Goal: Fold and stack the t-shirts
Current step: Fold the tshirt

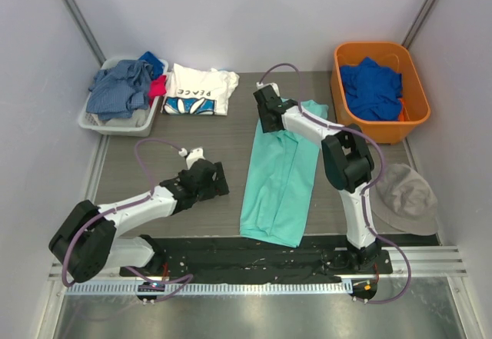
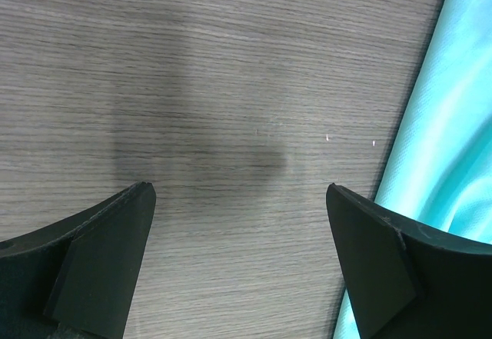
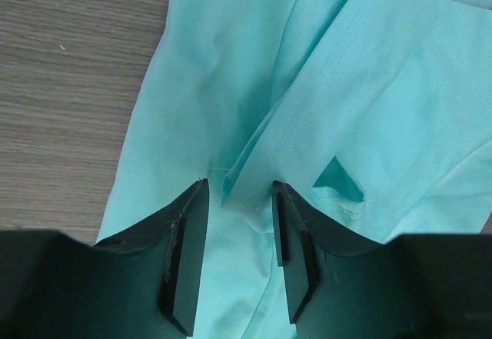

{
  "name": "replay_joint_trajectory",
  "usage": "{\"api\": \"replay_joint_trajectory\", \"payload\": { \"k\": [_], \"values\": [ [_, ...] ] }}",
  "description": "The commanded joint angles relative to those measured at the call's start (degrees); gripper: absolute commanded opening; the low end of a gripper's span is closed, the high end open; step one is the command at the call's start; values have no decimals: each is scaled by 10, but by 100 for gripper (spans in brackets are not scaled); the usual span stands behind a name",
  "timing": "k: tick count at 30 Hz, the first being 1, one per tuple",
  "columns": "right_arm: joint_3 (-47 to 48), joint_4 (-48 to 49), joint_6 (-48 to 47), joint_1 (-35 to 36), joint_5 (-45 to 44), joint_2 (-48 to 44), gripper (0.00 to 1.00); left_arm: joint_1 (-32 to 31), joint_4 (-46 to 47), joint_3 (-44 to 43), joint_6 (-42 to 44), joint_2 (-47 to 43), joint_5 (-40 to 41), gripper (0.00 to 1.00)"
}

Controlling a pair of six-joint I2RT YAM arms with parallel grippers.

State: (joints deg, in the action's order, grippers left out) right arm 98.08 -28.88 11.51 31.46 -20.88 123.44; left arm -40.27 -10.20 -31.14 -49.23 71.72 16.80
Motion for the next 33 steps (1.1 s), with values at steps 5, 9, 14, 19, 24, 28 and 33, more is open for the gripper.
{"api": "replay_joint_trajectory", "payload": {
  "k": [5,9,14,19,24,28,33],
  "values": [
    [30,5,-5,-5,-1,8,8,-2,1,-7,1,6,14,100],
    [21,6,-4,-6,-12,-1,1,-2,1,-7,0,9,12,100],
    [-7,11,15,-12,-47,-36,1,-2,2,-8,-1,9,10,100],
    [-46,10,55,-30,-93,-72,1,-2,0,-6,-2,-1,8,100],
    [-97,5,107,-54,-109,-112,1,-2,-5,-3,-4,-12,5,99],
    [-128,4,138,-66,-104,-134,1,-2,-11,-1,-6,-22,4,100],
    [-161,4,163,-72,-107,-153,1,-2,-18,5,-10,-38,3,100]
  ]
}}
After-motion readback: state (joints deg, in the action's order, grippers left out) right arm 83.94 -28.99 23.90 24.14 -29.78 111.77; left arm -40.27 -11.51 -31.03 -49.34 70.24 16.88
